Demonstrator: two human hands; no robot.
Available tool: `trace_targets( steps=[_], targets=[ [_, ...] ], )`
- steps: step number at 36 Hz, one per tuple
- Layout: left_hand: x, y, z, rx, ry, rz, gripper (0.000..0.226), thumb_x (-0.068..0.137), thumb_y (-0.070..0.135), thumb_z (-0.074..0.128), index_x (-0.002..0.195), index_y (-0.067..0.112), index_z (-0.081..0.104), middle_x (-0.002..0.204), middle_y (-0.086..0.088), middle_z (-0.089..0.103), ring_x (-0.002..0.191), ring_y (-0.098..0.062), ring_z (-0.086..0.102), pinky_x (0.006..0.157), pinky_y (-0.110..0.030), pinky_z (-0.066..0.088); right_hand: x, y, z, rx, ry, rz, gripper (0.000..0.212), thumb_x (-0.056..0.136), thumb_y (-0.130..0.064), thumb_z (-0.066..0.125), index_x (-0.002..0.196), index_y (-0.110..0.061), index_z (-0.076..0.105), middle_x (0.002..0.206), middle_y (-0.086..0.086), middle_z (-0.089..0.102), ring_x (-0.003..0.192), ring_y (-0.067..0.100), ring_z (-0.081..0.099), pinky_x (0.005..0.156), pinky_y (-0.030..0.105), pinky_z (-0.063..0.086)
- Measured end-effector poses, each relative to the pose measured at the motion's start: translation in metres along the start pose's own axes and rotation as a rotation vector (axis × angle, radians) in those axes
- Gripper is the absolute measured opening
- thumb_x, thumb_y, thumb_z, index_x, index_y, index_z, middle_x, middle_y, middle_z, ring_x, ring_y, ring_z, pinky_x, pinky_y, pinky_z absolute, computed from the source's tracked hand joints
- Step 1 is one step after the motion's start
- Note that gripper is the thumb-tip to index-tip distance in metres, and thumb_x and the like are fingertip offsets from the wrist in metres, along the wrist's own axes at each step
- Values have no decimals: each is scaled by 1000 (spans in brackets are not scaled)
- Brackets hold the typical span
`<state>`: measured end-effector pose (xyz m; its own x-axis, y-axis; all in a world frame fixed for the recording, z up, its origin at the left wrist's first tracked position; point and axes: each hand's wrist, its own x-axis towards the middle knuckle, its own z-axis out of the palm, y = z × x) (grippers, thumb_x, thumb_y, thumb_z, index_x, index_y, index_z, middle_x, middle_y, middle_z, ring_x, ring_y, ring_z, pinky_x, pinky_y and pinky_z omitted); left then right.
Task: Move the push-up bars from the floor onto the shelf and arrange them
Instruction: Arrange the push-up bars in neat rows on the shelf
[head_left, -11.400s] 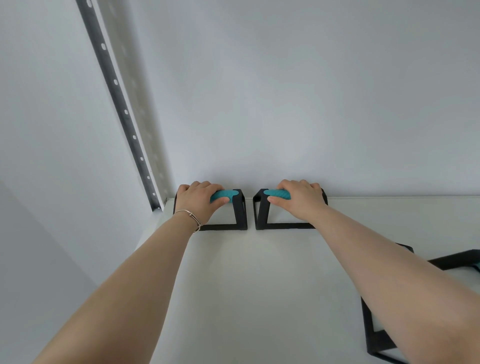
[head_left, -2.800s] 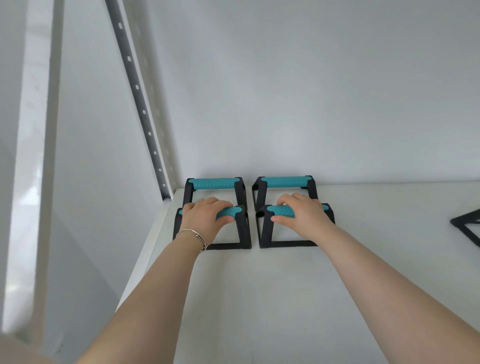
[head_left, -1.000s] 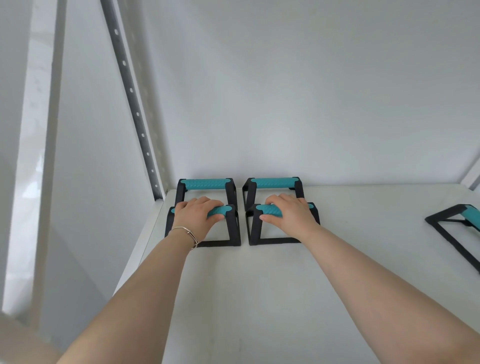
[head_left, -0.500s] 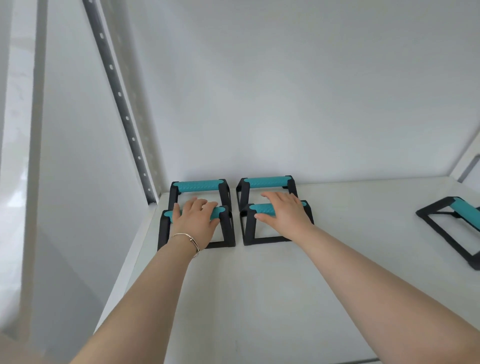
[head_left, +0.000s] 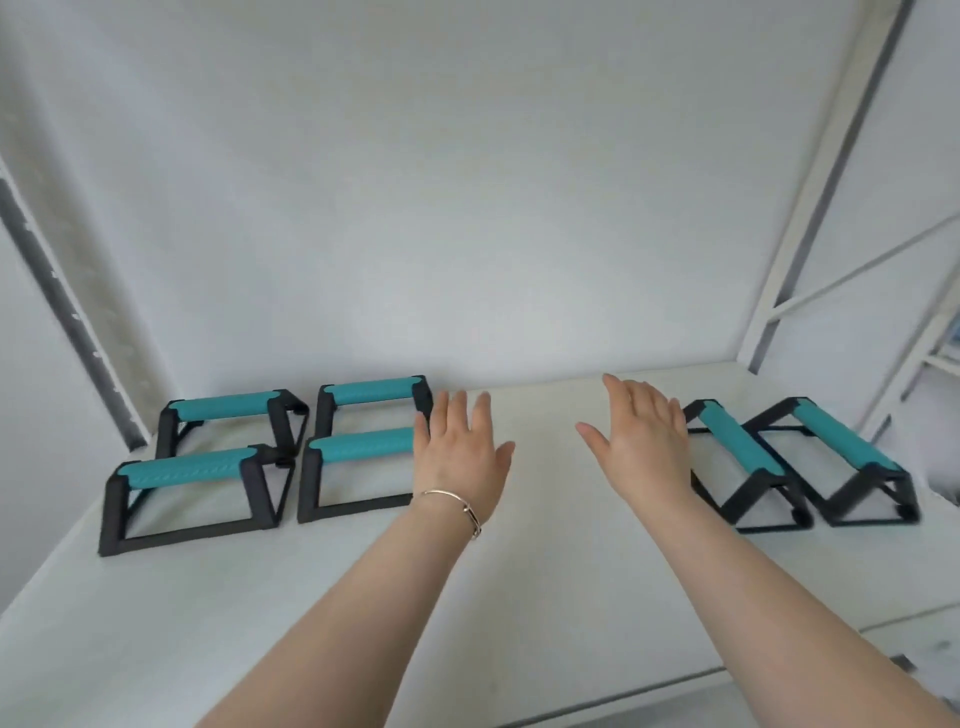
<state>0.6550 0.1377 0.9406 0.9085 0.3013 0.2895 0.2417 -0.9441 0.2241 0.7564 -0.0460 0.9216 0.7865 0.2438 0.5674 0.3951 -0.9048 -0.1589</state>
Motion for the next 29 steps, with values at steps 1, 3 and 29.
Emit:
trace_targets(
  steps=[1, 3, 29],
  targets=[
    [3, 26, 6, -1, -10, 21, 66, 99, 49, 34, 153, 19, 12, 161, -10, 13, 150, -27, -1, 121, -49, 4, 0, 24, -6, -10, 7, 12, 65, 88, -47, 62, 140, -12, 45, 128, 13, 58, 128, 35, 46, 109, 55, 33],
    [8, 77, 19, -10, -29, 62, 66, 99, 49, 33, 153, 19, 10, 162, -10, 11, 150, -27, -3, 121, -49, 3, 2, 70, -19, -24, 21, 41, 65, 87, -48, 63, 139, -12, 46, 128, 13, 58, 128, 35, 46, 109, 55, 34],
    [50, 319, 109, -464, -305, -337, 55, 87, 21, 63, 130, 3, 34, 128, -15, 47, 111, -30, 54, 86, -33, 46, 29, 303, -23, 123, -442, 406, 59, 90, -38, 64, 133, -9, 36, 106, 17, 55, 85, 34, 55, 67, 37, 43]
  ],
)
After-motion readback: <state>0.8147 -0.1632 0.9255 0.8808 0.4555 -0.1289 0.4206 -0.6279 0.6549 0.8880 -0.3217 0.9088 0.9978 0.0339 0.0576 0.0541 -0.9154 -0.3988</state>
